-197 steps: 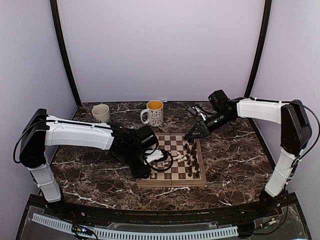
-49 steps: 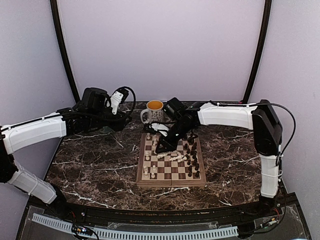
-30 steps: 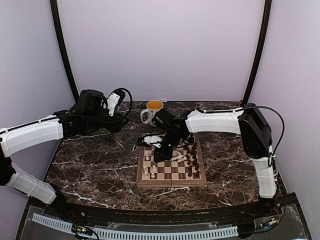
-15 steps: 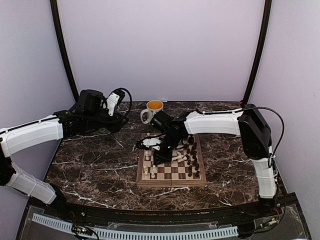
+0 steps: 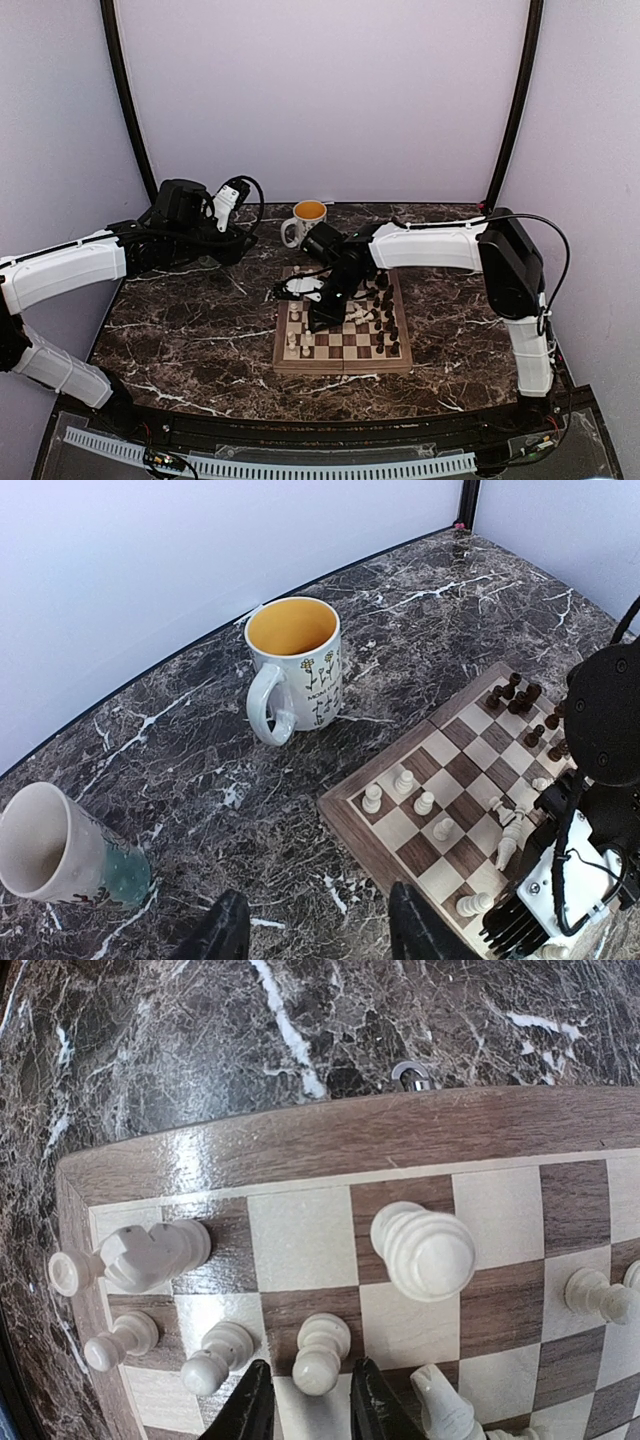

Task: Set up the chess pieces on the board
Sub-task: Place the pawn at f2, then adjust the chess pile on the chessboard.

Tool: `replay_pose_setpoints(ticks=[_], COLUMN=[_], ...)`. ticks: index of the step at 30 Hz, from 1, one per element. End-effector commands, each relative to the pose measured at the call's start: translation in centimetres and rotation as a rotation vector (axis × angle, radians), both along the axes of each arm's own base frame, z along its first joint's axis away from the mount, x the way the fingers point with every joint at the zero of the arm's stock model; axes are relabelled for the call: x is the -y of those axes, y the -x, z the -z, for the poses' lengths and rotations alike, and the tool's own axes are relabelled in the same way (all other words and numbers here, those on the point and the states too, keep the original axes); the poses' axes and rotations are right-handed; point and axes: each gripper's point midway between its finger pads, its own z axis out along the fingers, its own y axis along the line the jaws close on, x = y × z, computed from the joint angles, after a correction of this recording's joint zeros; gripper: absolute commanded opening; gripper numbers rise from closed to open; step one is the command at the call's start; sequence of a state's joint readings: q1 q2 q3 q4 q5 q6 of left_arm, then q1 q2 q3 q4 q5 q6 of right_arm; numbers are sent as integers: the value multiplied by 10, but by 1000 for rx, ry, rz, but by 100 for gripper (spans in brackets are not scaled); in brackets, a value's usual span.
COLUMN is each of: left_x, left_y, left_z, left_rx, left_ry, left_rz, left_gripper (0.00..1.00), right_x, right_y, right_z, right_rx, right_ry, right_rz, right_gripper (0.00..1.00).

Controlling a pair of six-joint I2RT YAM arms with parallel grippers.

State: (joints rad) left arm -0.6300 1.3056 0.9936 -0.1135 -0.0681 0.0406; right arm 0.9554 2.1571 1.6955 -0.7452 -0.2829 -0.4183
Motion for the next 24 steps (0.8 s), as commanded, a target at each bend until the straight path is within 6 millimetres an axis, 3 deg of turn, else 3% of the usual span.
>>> replay_pose_setpoints(ticks=[1, 7, 10, 18, 24], left_x=[-3, 7, 22, 89, 148], left_y=[-1, 5, 12, 43, 67], left_z=[-3, -4, -5, 18, 59], left_rx=[14, 8, -23, -134, -226], left_ry=[7, 16, 48, 15, -97], left_rz=[-5, 69, 152, 376, 519], left_gripper=[49, 46, 46, 44, 44], right_x=[7, 31, 48, 105, 142], right_y=[2, -4, -13, -40, -52], right_z=[-29, -48, -54, -78, -89], right_rx=[40, 33, 9, -10, -9], right_ry=[-25, -43, -65, -182, -268], right_rz=[5, 44, 91, 242, 349], right_gripper=[28, 30, 31, 31, 31])
